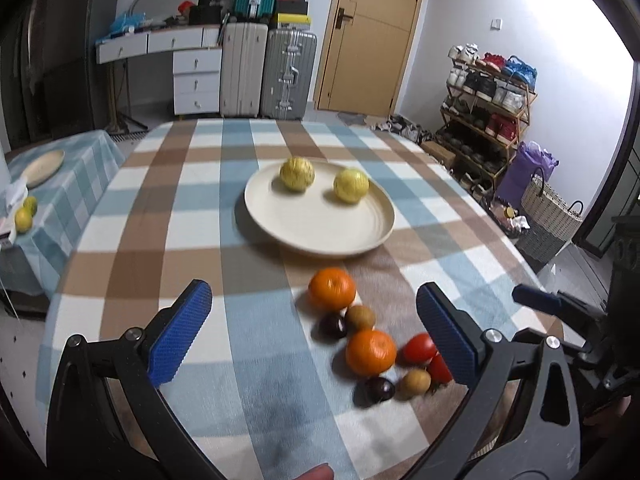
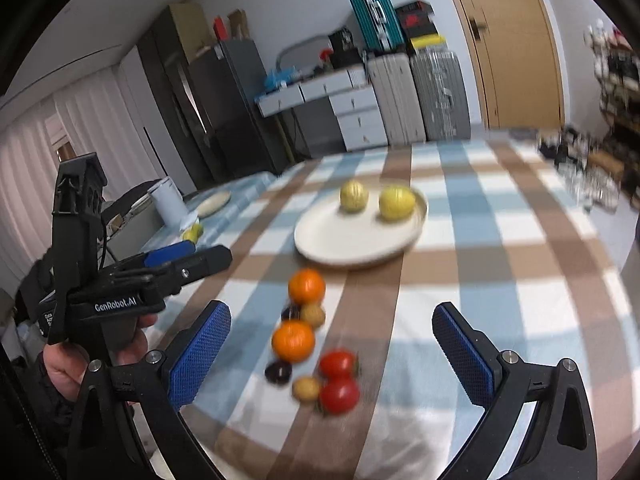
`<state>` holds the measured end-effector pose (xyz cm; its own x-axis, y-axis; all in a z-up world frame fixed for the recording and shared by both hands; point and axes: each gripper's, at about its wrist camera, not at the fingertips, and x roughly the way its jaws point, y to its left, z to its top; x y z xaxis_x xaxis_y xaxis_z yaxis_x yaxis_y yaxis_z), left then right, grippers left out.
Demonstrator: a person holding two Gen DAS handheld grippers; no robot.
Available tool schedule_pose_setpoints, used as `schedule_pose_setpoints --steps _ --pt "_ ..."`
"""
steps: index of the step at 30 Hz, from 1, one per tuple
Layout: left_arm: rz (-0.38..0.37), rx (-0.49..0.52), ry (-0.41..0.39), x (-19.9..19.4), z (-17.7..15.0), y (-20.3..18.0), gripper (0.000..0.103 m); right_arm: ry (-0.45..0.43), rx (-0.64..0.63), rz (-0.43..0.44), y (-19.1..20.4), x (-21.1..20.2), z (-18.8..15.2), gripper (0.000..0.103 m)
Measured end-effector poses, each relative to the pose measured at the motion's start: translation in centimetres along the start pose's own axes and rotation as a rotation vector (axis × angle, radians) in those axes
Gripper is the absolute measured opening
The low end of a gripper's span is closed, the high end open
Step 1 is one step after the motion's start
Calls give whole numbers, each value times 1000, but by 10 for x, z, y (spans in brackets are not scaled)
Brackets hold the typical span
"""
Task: Organize fruits
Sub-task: 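Withdraw both tools from the plate back toward the fruit cluster, then grasp a red tomato with the right tool while the left tool approaches an orange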
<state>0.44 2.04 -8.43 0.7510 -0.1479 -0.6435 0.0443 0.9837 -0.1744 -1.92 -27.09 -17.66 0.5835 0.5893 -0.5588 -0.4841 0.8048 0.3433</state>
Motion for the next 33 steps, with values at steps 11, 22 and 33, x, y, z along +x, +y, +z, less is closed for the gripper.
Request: schedule_pose_setpoints --steps 11,22,33 --pt "-24 -20 83 37 -14 11 102 115 85 50 -14 29 -42 102" --pt "-26 -30 112 49 -21 16 102 149 158 91 -26 48 -48 71" --pt "-22 -38 124 54 -24 19 102 167 141 97 -24 51 -52 31"
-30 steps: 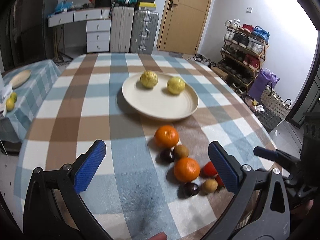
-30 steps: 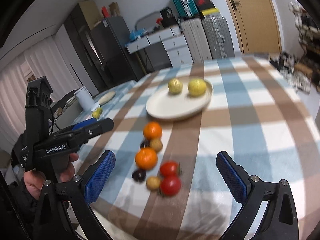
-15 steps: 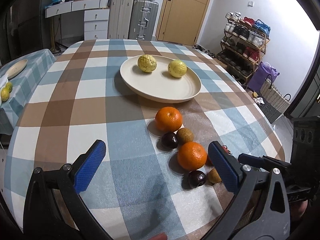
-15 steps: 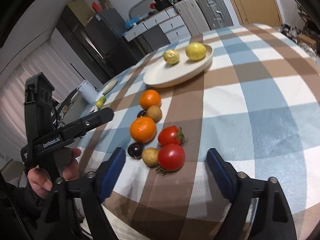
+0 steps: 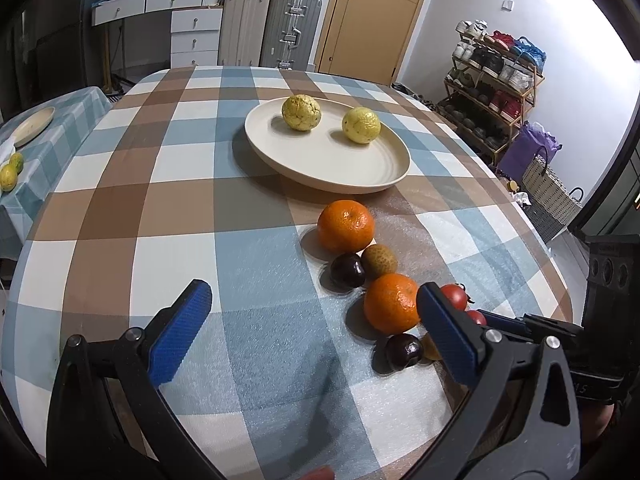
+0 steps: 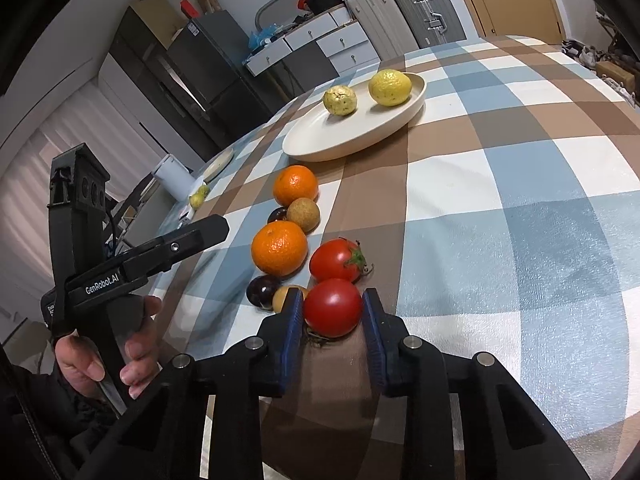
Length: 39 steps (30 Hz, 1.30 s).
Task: Organize fruits
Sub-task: 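Grasp a red tomato with the right tool while the left tool approaches an orange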
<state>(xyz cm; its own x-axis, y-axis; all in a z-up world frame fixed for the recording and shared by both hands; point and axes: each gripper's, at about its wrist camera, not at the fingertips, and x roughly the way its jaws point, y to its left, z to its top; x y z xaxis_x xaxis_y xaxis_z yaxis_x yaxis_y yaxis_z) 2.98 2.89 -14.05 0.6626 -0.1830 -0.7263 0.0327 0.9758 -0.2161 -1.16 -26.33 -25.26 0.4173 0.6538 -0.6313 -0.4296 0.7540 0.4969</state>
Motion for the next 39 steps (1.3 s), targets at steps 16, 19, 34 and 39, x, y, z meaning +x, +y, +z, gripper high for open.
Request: schedule_pose_setpoints --steps 16,19,34,39 --pt "-60 15 55 15 -3 -14 102 -85 11 26 -8 -21 0 30" --pt "-66 21 72 21 -2 -18 102 -101 10 32 -9 -26 0 30" --pt "-100 11 118 45 0 -26 93 -138 20 60 -19 -39 -8 30" --pt "-123 -5 131 47 1 -24 77 -139 31 63 -22 -41 -9 30"
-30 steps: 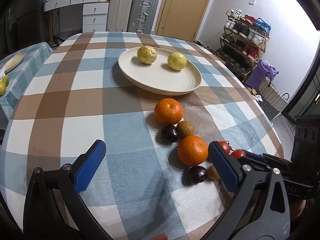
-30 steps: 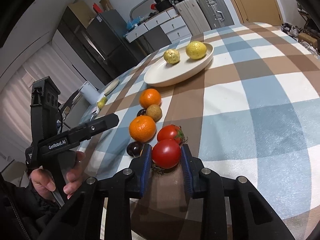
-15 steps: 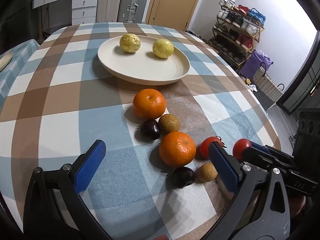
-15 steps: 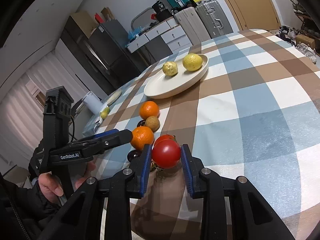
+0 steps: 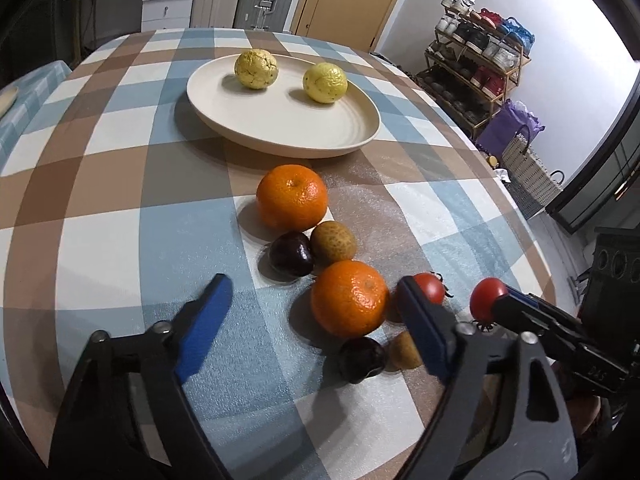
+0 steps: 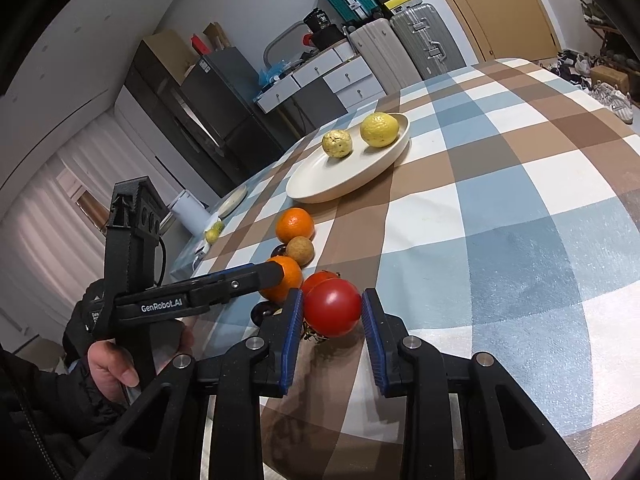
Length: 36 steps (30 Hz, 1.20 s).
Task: Organize fruits
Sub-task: 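Grasp a red tomato with the right tool while the left tool approaches an orange, then grasp the orange with the left tool while the right tool carries the tomato to the plate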
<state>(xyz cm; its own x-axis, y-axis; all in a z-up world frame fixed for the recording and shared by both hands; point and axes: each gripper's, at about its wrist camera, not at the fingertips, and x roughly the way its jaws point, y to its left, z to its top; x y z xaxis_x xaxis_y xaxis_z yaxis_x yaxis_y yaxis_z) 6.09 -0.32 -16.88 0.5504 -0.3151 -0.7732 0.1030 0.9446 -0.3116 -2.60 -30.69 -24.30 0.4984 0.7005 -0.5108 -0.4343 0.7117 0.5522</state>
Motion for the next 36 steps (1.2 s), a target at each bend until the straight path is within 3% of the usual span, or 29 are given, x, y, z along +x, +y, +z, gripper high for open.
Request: schedule_pose_setpoints --steps 8,26,36 --pt "-77 47 -3 -4 -2 -9 38 2 -7 -2 2 0 2 30" --pt "-151 23 -10 -18 1 -1 37 5 -20 -11 6 6 18 30" --pt "-191 5 -78 -41 37 16 37 -12 -28 20 5 20 61 30"
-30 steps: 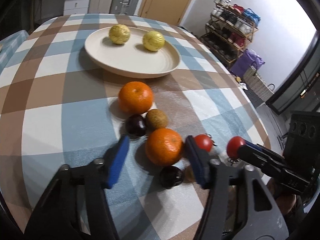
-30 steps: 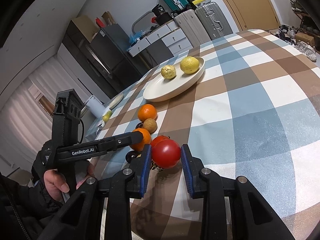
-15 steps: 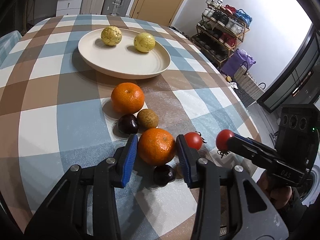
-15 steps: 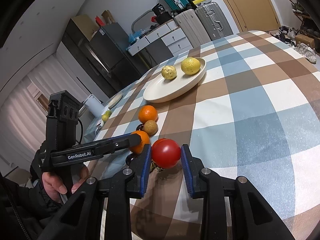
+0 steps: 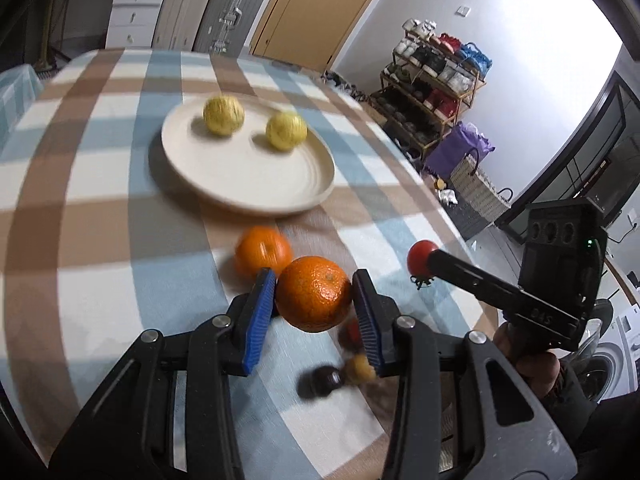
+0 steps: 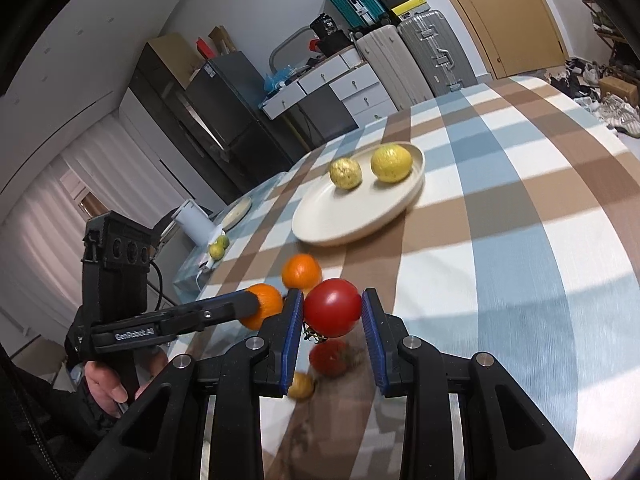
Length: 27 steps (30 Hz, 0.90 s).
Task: Organize fruits
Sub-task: 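Grasp the orange with the left tool while the right tool carries the tomato to the plate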
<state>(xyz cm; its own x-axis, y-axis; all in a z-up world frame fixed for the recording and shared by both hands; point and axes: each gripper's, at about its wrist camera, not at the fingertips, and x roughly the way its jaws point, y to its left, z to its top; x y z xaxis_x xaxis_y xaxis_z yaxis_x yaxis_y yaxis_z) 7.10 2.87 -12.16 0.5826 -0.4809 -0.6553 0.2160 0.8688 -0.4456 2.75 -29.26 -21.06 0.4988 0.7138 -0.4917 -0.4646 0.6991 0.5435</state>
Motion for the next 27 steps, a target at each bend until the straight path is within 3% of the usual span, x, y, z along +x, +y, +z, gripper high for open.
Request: schedule_pose_setpoints --steps 5,12,17,27 --pt "32 -4 -66 -6 41 18 37 7 0 21 -2 17 30 30" --pt "91 -39 -95 10 95 60 37 24 -40 46 5 54 91 30" --pt "116 -59 -76 37 124 86 37 58 -57 41 4 87 126 30" --pt "128 -37 -24 86 144 106 37 114 -58 0 -9 152 173 30"
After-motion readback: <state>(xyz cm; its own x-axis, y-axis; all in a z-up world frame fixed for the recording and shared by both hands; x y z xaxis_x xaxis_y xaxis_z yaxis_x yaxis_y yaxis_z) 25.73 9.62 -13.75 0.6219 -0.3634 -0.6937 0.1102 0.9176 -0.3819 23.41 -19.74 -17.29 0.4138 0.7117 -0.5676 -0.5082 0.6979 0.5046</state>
